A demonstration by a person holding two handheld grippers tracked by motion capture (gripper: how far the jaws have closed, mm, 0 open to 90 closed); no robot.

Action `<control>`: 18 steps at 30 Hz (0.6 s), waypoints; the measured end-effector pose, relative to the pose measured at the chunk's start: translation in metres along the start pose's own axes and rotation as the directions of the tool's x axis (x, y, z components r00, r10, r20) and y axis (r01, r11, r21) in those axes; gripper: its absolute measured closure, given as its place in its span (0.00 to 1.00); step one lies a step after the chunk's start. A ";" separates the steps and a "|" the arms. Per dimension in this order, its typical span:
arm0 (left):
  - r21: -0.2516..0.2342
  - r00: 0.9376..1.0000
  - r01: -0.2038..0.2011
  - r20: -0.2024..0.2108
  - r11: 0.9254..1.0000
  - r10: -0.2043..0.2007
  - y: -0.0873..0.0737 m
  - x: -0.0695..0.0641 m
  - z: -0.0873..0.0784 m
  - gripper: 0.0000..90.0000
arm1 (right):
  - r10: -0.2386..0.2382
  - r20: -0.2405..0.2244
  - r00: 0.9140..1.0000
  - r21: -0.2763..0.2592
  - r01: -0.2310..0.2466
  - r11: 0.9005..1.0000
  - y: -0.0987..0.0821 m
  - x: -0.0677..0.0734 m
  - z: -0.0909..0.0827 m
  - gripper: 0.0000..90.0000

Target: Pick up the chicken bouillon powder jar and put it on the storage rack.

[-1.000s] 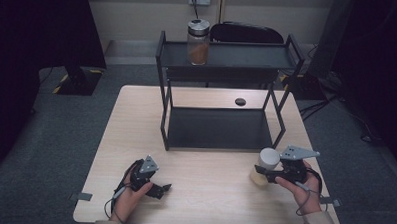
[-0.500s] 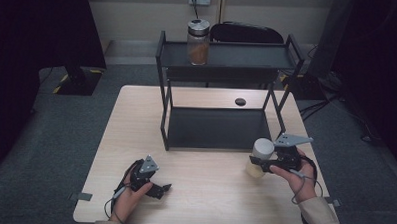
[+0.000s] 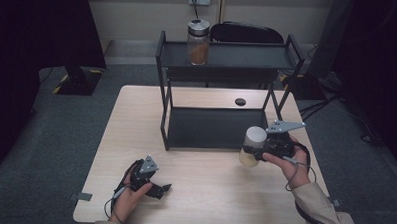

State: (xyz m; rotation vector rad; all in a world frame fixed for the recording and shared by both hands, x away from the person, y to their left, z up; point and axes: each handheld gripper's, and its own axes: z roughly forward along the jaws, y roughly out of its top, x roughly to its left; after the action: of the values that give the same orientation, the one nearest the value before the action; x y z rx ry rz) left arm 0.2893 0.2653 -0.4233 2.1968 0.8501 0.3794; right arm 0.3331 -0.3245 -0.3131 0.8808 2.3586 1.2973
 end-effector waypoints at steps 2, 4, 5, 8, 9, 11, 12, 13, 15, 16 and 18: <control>0.000 1.000 0.000 0.000 1.000 0.000 0.000 0.000 0.000 0.00 | 0.002 -0.005 1.000 -0.007 -0.002 1.000 0.003 -0.001 0.001 0.39; 0.000 1.000 0.000 0.000 1.000 0.000 0.000 0.000 0.000 0.00 | 0.001 -0.012 1.000 -0.007 -0.001 1.000 0.007 -0.003 0.002 0.39; 0.000 1.000 0.000 0.000 1.000 0.000 0.000 0.000 0.000 0.00 | 0.000 -0.012 1.000 -0.006 0.000 1.000 0.009 -0.003 0.002 0.39; 0.000 1.000 0.000 0.000 1.000 0.000 0.000 0.000 0.000 0.00 | 0.000 -0.013 1.000 -0.012 -0.001 1.000 0.014 -0.004 0.003 0.39; -0.001 1.000 0.001 0.000 1.000 -0.001 0.000 0.000 0.000 0.00 | 0.002 -0.016 1.000 -0.015 -0.002 1.000 0.016 -0.005 0.004 0.39; -0.001 1.000 0.001 0.000 1.000 -0.001 0.000 0.000 0.000 0.00 | 0.004 -0.019 1.000 -0.017 -0.004 1.000 0.020 -0.006 0.004 0.39; -0.001 1.000 0.001 0.000 1.000 -0.001 0.000 0.000 0.000 0.00 | 0.002 -0.018 1.000 -0.016 -0.002 1.000 0.022 -0.007 0.004 0.39; -0.001 1.000 0.001 0.000 1.000 -0.001 0.000 0.000 0.000 0.00 | 0.000 -0.015 1.000 -0.015 0.000 1.000 0.024 -0.006 0.005 0.39; -0.001 1.000 0.001 0.000 1.000 -0.001 0.000 0.000 0.000 0.00 | -0.005 -0.014 1.000 -0.013 0.005 1.000 0.030 -0.007 0.005 0.39; 0.000 1.000 0.000 0.000 1.000 0.000 0.000 0.000 0.000 0.00 | -0.007 -0.016 1.000 -0.013 0.007 1.000 0.032 -0.007 0.005 0.39; -0.001 1.000 0.001 0.000 1.000 -0.001 0.000 0.000 0.000 0.00 | -0.009 -0.018 1.000 -0.011 0.009 1.000 0.038 -0.008 0.005 0.39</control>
State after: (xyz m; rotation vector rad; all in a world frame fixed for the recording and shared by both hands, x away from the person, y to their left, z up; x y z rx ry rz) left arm 0.2892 0.2653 -0.4235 2.1949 0.8513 0.3795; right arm 0.3552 -0.3113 -0.2844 0.8578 2.3638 1.3195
